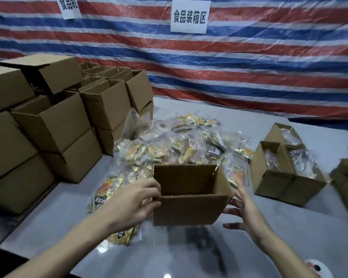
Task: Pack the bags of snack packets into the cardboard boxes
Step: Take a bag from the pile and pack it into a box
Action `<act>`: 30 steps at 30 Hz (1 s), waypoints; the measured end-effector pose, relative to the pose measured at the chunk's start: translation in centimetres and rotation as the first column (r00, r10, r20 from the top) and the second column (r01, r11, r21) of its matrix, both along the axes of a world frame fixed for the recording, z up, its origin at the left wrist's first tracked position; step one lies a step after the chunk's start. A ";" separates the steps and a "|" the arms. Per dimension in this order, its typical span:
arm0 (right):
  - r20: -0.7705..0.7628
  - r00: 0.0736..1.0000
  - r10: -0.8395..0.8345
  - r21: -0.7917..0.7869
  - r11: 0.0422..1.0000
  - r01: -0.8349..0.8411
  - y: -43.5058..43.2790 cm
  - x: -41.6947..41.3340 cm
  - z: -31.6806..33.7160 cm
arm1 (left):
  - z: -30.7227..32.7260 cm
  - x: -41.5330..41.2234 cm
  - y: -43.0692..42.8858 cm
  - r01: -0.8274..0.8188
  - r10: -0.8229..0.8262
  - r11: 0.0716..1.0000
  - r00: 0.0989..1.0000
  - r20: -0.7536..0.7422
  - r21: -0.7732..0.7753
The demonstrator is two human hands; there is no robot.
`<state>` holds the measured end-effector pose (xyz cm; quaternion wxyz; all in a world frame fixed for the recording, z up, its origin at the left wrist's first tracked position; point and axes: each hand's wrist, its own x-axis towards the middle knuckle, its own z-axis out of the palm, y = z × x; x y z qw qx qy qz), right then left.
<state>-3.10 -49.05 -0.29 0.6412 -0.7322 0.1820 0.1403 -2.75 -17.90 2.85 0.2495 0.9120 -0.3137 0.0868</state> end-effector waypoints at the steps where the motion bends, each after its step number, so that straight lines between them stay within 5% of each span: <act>1: -0.023 1.000 -0.001 -0.029 1.000 0.000 -0.2 -0.5 -0.5 | -1.7 0.0 -0.9 0.045 -0.045 0.999 0.999 0.000 0.011; 8: -0.153 0.987 0.049 -0.477 0.871 -0.117 -1.3 -4.2 -5.4 | -9.7 -0.2 -4.3 0.164 -0.153 0.984 0.978 -0.142 0.064; 11: -0.126 0.991 0.032 -0.436 0.896 -0.084 -0.7 -4.7 -6.1 | -10.3 -0.5 -4.2 0.027 -0.137 0.955 0.924 -0.357 -0.295; 13: -0.083 0.995 0.049 -0.405 0.911 -0.079 -0.5 -4.5 -6.0 | -10.5 -0.4 -4.0 -0.216 -0.067 0.789 0.900 -0.430 -0.575; 15: -0.055 0.997 0.058 -0.400 0.913 -0.075 -0.7 -4.3 -5.7 | -11.3 0.6 -3.8 -0.423 0.097 0.638 0.873 -0.478 -0.644; 19: -0.101 0.994 0.039 -0.410 0.909 -0.077 -2.3 -4.5 -5.4 | -14.6 3.0 -2.6 -0.706 0.485 0.671 0.648 -0.588 -0.225; 22: -0.114 0.991 -0.063 -0.416 0.909 0.010 -3.0 -5.0 -5.9 | -16.9 3.6 -2.1 -0.725 0.621 0.686 0.544 -0.564 0.056; 30: -0.098 0.989 -0.107 -0.416 0.908 0.057 -1.6 -5.0 -6.5 | -16.2 5.3 -2.5 -0.771 0.720 0.634 0.561 -0.407 0.060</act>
